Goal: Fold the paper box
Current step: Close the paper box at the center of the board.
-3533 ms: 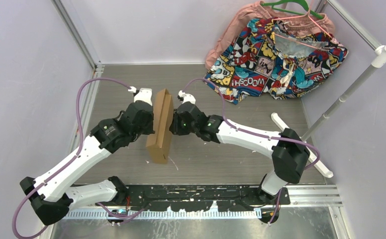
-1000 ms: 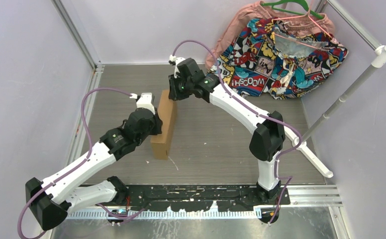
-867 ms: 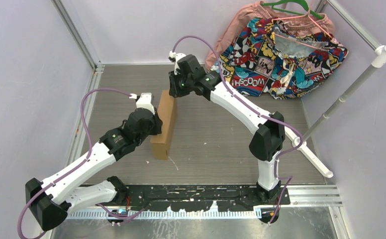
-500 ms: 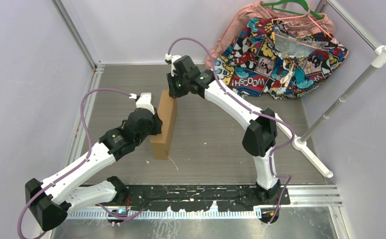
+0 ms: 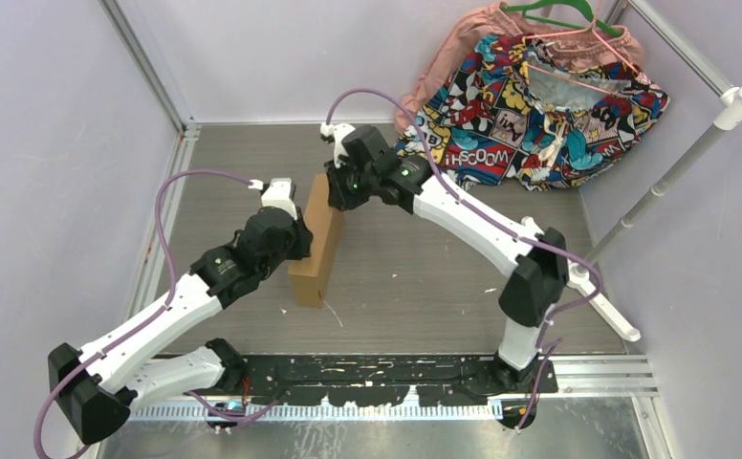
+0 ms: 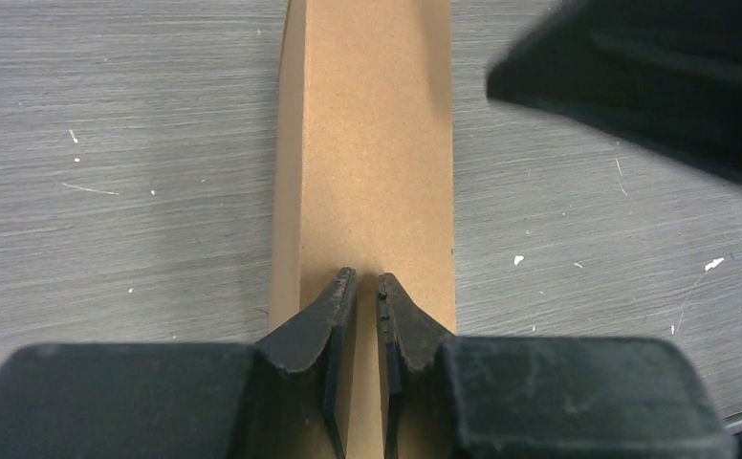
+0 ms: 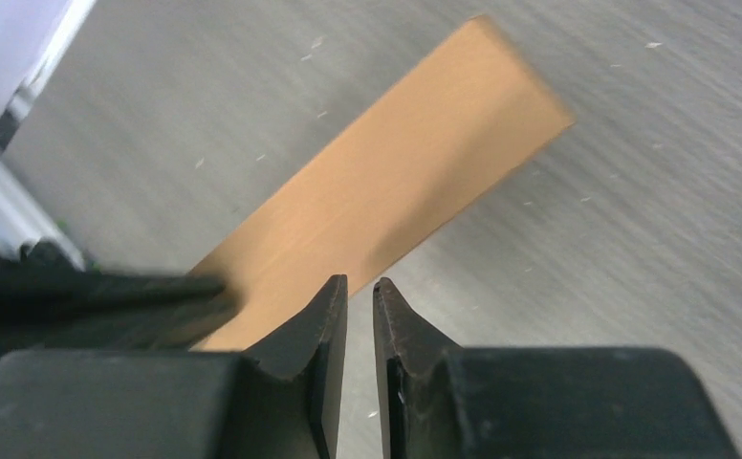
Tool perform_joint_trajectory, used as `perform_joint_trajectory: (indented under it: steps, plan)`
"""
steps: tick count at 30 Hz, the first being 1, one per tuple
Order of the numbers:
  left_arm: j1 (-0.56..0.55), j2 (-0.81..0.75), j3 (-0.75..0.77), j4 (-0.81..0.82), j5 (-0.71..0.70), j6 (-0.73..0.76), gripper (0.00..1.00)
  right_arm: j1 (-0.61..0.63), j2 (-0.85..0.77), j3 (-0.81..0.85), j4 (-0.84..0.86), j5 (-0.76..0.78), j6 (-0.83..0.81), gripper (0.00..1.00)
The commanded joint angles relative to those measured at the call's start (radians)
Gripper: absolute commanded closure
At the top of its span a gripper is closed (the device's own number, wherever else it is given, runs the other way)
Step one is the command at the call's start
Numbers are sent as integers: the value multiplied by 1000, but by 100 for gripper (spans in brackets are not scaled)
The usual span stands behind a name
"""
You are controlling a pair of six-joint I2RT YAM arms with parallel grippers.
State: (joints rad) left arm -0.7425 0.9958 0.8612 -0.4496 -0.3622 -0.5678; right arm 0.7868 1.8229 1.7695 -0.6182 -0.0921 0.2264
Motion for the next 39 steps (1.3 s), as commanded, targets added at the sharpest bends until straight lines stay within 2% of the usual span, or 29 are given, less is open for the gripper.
perform_joint_trajectory:
  steps: [1, 7, 13, 31, 39]
  plan:
    - [18, 44, -39, -199, 26, 25, 84, 82, -169, -71, -23, -95, -34, 78]
    - [36, 22, -45, -192, 19, 23, 84, 119, -278, -233, 76, -216, 61, 78]
    - [40, -6, -51, -185, 22, 7, 84, 186, -311, -304, 132, -241, 109, 78]
    - [40, -43, -62, -184, 36, -14, 83, 260, -218, -355, 258, -262, 182, 78]
    - [41, -62, -73, -186, 36, -17, 83, 273, -193, -401, 251, -208, 200, 79]
